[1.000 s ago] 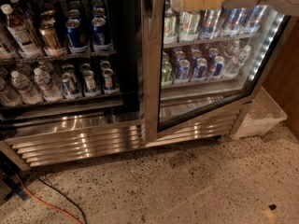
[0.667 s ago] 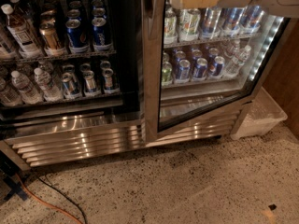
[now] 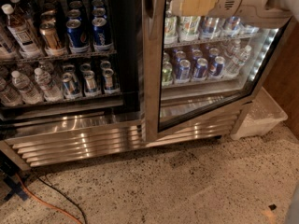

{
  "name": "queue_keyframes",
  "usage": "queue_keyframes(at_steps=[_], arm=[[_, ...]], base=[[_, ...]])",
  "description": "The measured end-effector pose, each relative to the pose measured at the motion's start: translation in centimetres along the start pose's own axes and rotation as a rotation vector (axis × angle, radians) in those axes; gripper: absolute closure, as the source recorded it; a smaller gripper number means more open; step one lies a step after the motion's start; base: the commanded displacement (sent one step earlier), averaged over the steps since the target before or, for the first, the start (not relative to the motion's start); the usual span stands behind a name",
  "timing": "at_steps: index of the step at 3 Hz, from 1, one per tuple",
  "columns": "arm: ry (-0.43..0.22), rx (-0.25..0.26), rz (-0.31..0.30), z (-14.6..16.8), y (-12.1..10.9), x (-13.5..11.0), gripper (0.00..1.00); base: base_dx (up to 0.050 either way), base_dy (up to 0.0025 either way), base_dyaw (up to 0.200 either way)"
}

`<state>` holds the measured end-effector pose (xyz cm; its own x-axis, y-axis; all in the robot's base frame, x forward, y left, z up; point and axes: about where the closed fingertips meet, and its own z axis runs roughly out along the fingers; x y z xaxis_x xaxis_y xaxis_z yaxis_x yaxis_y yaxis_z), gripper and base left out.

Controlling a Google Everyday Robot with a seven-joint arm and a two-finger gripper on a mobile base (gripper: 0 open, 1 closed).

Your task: Open right fridge door

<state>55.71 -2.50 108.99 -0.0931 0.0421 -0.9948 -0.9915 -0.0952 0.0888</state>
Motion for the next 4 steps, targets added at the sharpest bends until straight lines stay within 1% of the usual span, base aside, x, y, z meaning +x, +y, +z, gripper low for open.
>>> queue_keyframes(at_steps=[1, 2, 4], arm=[[-0.053, -0.083, 0.037, 1.0, -0.3, 1.6, 0.24], [-0.06, -0.109, 0.051, 1.0, 0.1, 1.9, 0.47], [-0.06, -0.109, 0.051, -0.2, -0.9, 1.8, 0.93]], base=[[0.0, 0.0, 0.0], [0.0, 0.0, 0.0], [0.0, 0.0, 0.0]])
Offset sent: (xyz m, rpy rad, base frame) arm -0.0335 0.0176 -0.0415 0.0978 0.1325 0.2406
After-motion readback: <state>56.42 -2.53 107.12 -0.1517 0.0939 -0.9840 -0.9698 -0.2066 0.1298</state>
